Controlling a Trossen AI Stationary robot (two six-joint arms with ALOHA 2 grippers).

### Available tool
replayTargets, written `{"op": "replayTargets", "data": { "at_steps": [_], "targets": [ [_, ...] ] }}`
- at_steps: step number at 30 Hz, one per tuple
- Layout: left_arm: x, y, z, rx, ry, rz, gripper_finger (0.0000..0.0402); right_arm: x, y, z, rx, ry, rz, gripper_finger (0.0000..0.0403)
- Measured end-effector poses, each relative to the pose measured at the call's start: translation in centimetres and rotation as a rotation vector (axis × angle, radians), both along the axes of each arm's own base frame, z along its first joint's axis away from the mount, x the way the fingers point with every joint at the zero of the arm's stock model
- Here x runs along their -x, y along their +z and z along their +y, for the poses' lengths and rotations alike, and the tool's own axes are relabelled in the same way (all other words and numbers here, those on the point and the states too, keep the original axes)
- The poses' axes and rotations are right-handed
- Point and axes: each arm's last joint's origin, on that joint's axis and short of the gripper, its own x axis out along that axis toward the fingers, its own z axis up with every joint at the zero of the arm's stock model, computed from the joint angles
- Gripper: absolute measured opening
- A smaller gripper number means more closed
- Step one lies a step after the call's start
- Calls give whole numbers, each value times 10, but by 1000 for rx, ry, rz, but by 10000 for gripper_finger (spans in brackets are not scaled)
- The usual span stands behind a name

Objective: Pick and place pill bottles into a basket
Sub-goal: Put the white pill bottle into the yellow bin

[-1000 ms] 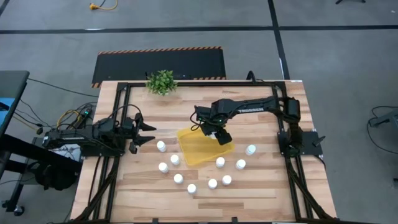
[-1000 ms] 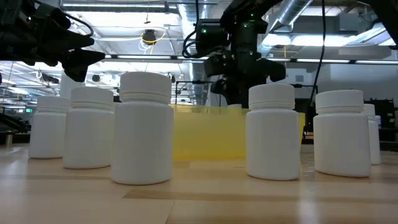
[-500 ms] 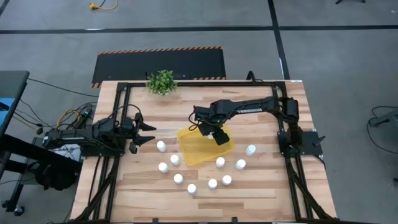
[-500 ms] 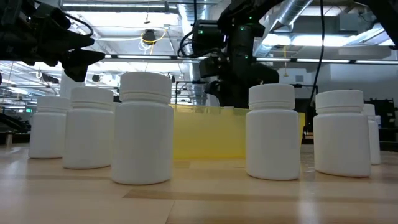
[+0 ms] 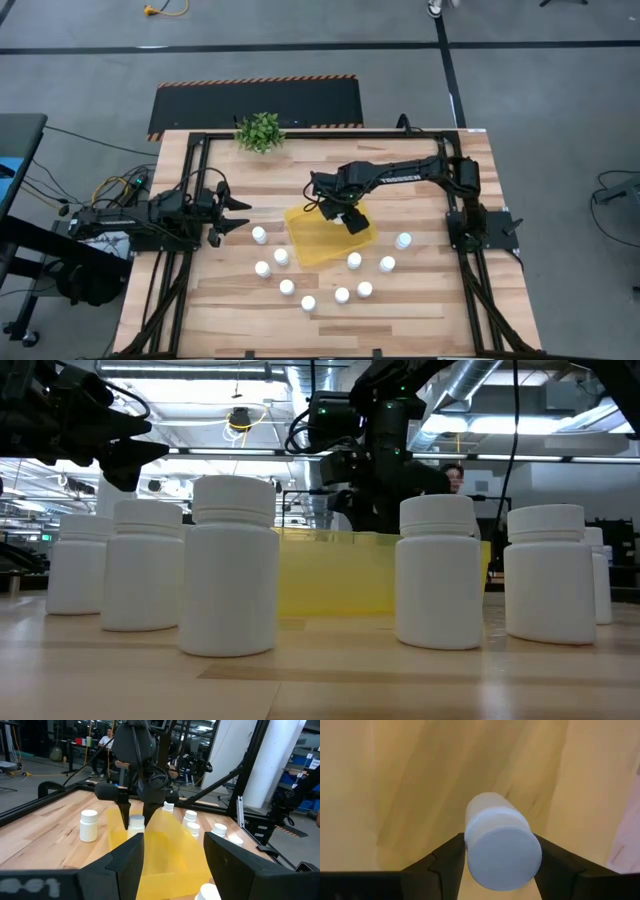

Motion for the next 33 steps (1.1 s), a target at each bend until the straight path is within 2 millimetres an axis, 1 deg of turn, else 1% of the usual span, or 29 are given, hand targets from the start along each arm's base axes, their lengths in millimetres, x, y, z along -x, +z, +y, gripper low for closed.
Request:
{"op": "replayTargets", "data": {
  "at_steps": [6, 17, 28, 33],
  "targets": [
    [0, 0, 0, 0, -1, 0, 194, 0, 0, 0, 1, 5, -1, 211],
    [0, 0, 0, 0, -1, 0, 195, 0, 0, 0, -1, 10, -1, 210],
    [0, 0, 0, 0, -1, 0, 194, 3, 0, 1, -5, 0, 30, 252],
    [0, 0, 0, 0, -1, 0, 194, 4, 11, 0, 11, -16, 60, 265]
  ]
}}
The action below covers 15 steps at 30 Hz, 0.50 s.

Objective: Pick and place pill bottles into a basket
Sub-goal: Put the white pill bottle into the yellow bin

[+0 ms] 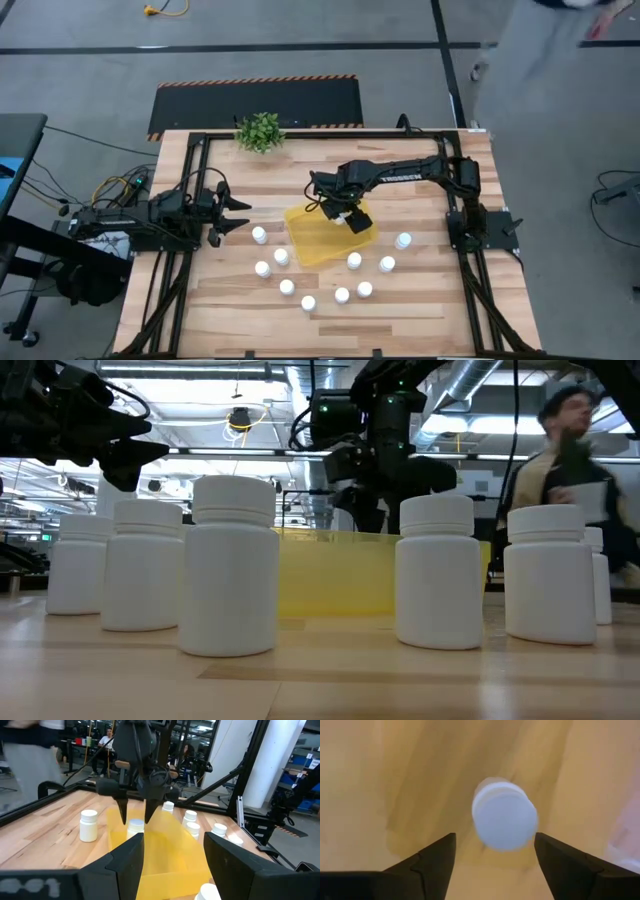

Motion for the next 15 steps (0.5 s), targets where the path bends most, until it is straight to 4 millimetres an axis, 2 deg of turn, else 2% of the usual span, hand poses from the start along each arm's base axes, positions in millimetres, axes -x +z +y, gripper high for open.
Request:
{"op": "replayTargets", "data": {
  "at_steps": [10, 15],
  "targets": [
    [0, 0, 0, 0, 0, 0, 194, 1, 45, -1, 25, -23, 60, 266],
    [0, 0, 0, 0, 0, 0, 194, 0, 73, -15, 114, -68, 16, 266]
  ]
}}
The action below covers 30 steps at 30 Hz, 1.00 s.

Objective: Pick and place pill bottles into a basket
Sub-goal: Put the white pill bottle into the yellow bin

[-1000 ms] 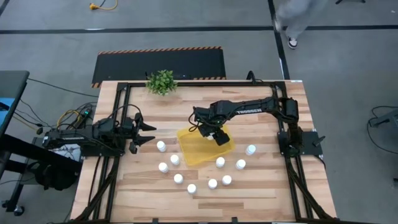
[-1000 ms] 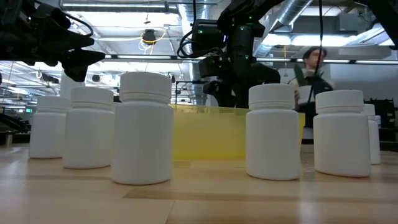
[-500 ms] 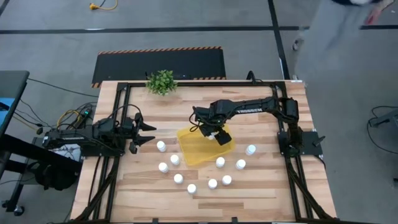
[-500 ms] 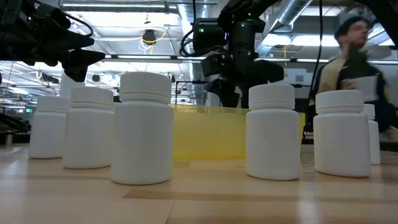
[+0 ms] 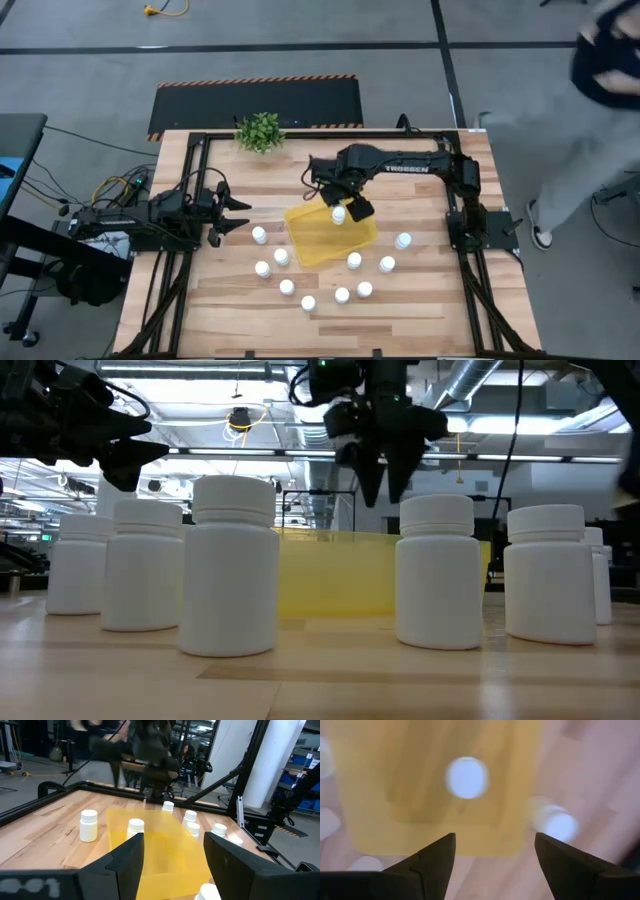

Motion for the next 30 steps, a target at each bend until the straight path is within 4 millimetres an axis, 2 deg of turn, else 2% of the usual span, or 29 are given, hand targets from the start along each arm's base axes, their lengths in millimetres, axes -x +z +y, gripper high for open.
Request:
{"op": "replayTargets", "data": {
  "at_steps": [6, 11, 14, 30],
  "targets": [
    [0, 0, 0, 0, 0, 0, 194, -3, 24, -37, 37, -146, -145, 266],
    [0, 0, 0, 0, 0, 0, 194, 1, 26, -68, 33, -244, -201, 266],
    [0, 0, 0, 0, 0, 0, 194, 4, 19, -81, -10, -250, -206, 266],
    [0, 0, 0, 0, 0, 0, 194, 4, -19, -80, -53, -213, -166, 266]
  ]
}}
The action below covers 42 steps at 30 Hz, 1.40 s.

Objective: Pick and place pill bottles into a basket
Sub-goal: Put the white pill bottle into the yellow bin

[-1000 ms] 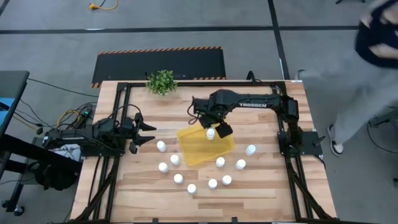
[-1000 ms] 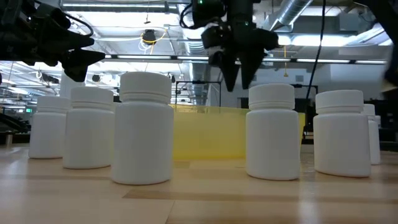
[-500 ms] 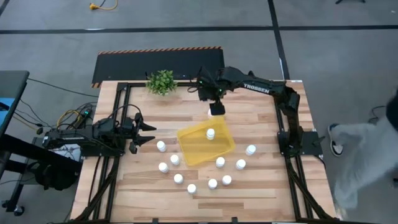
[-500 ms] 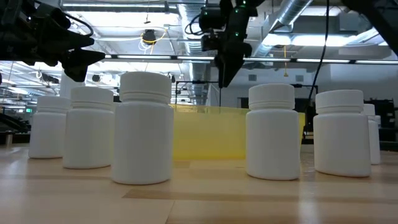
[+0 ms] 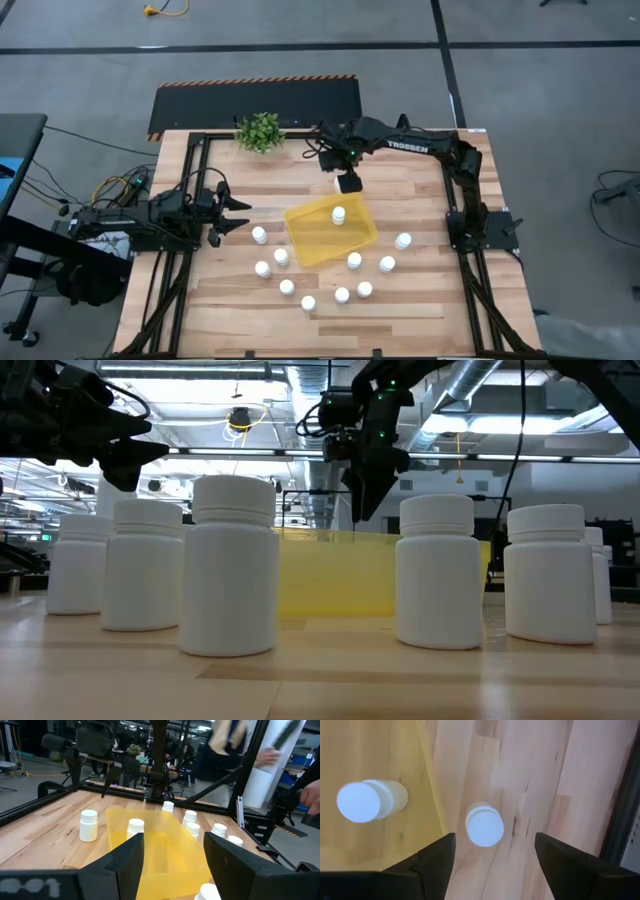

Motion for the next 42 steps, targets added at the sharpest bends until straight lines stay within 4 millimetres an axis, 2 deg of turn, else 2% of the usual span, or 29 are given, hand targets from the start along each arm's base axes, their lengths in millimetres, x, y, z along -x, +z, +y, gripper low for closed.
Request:
{"op": "replayTargets", "data": {
  "at_steps": [10, 23, 42],
  "targets": [
    [0, 0, 0, 0, 0, 0, 194, 2, -20, -2, -1, 9, 14, 266],
    [0, 0, 0, 0, 0, 0, 194, 3, -36, -2, 5, 18, 6, 266],
    [0, 0, 0, 0, 0, 0, 195, 3, -36, -7, -10, 28, -19, 266]
  ]
}}
